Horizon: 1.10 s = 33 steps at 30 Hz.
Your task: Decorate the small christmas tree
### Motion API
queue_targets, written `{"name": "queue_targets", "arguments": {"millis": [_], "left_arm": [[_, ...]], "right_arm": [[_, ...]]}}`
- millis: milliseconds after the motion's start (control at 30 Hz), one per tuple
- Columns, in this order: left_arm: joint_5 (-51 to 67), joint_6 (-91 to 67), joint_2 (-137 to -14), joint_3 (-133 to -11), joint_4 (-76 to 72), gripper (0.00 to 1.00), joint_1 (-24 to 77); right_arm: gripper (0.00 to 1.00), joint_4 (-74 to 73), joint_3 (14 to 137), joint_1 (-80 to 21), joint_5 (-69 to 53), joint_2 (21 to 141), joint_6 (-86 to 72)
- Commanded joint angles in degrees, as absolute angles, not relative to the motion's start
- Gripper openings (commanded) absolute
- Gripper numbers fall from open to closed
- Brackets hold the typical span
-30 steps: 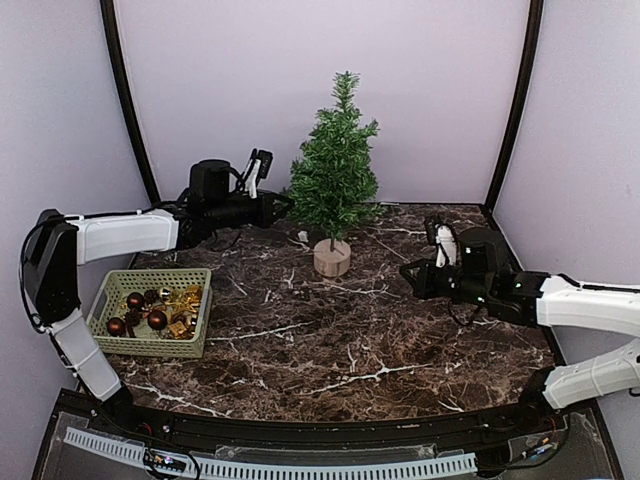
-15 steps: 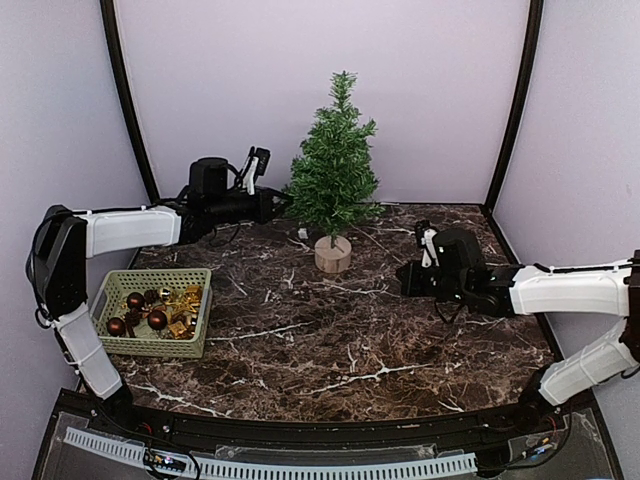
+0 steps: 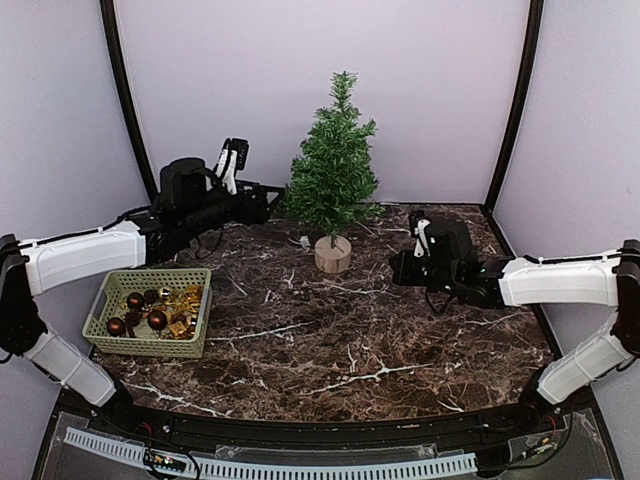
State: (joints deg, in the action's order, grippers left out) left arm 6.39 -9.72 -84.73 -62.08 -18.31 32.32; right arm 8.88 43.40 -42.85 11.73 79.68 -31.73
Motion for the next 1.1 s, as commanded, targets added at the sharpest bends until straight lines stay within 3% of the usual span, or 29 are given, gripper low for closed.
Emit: {"name": "queue_targets", "arguments": {"millis": [0,367,867,967,1067], "left_arm": [[-1.2,-15.2,-80.9,-59.0,-17.1,0.76,39.4],[2.8,-30.7,-91.6,-62.1,-22.7,0.76,47.5],[3.0,-33.0,-102.0,-69.2,-26.0,0.84,48.0],[1.0,-32.9,-103.4,-70.5,-24.4,0.71,48.0],[-2.3,-32.9,-103.5,-71.1,-22.4,0.45,48.0]], "right_arm": [[0.00,11.8,45.3,-43.0,12.7,80.8,-32.4],[0.00,13.4,44.6,-43.0,12.8,83.0,-32.5],[0.00,14.5,42.8,-42.4,12.3,82.4,-32.7],[0.00,14.2,43.0,-42.3,12.4,82.3,-32.5],[0.00,13.4,43.3,-42.3,12.5,81.7,-32.1]]}}
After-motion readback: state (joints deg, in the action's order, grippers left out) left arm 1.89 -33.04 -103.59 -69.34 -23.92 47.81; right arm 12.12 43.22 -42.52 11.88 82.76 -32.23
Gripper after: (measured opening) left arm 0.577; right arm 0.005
